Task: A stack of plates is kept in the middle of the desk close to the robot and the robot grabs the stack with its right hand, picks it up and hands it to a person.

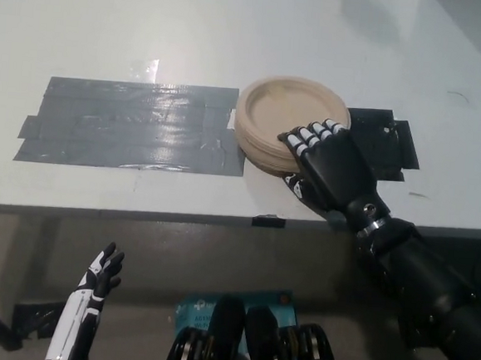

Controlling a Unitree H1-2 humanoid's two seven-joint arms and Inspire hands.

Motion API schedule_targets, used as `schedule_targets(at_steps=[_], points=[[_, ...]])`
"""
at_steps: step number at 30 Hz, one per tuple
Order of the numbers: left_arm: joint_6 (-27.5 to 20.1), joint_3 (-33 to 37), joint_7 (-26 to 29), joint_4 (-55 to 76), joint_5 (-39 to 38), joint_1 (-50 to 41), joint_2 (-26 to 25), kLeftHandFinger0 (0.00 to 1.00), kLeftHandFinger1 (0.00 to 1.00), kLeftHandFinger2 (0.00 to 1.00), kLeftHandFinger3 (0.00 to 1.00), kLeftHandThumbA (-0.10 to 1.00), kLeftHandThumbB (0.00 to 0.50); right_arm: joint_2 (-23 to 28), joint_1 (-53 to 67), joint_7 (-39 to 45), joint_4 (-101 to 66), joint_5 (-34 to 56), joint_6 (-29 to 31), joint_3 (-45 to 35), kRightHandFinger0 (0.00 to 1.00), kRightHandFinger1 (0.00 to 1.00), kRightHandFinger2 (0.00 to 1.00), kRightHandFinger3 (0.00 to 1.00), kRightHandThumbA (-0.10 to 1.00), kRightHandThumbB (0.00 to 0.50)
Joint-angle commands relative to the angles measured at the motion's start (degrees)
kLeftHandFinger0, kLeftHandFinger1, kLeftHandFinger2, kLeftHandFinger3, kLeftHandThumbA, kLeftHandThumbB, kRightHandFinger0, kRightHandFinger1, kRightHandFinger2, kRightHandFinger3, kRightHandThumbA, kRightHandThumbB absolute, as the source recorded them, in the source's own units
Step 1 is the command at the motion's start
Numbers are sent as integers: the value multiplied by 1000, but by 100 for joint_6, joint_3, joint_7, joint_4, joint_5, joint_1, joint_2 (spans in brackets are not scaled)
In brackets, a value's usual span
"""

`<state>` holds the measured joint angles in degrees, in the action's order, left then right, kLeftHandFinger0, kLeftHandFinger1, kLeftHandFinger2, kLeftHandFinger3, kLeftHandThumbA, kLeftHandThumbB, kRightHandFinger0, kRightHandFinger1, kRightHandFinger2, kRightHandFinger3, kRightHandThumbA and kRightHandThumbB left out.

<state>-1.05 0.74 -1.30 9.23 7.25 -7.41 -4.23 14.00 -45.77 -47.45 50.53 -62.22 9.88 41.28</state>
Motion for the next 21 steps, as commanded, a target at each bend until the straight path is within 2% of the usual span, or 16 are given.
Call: schedule_targets(at_steps=[1,3,6,7,8,12,15,17,18,21], points=[[-79,-25,-21,258,-45,148,-70,1000,1000,1000,1000,1000,0,466,-205,-975,-1554,-113,501,-297,0,0,200,578,-100,263],[-101,-29,-17,250,-29,170,-80,1000,1000,1000,1000,1000,0,546,-157,-773,-1978,-98,475,-375,0,0,253,705,-100,244],[-84,-34,-26,265,-41,179,-82,1000,1000,1000,1000,1000,0,665,-71,-553,-2554,-109,495,-463,0,0,219,735,-100,250],[-79,-37,-30,267,-52,183,-82,1000,1000,1000,1000,1000,0,700,-43,-513,-2730,-124,515,-488,0,1,258,743,-100,249],[-75,-35,-37,274,-61,180,-83,1000,1000,1000,1000,1000,0,721,-23,-494,-2840,-116,560,-508,0,3,340,773,-100,254],[-42,-51,-44,276,-61,238,-103,1000,1000,1000,1000,1000,0,726,-33,-484,-3059,-158,618,-559,0,0,513,831,-100,279],[-8,-45,-57,295,-49,254,-115,1000,1000,1000,1000,1000,0,695,-34,-437,-3044,-191,646,-587,0,0,427,742,-100,303],[-11,-33,-61,292,-42,258,-115,1000,1000,1000,1000,1000,0,668,-14,-300,-2998,-181,645,-613,0,0,288,669,-100,299],[-12,-27,-55,287,-35,264,-109,1000,1000,1000,1000,1000,0,648,-24,-312,-2914,-222,637,-617,0,0,168,629,-100,316],[-101,-37,-26,242,-41,271,-102,975,1000,1000,1000,1000,0,517,-151,-350,-2509,-267,613,-594,0,0,109,595,-100,317]])
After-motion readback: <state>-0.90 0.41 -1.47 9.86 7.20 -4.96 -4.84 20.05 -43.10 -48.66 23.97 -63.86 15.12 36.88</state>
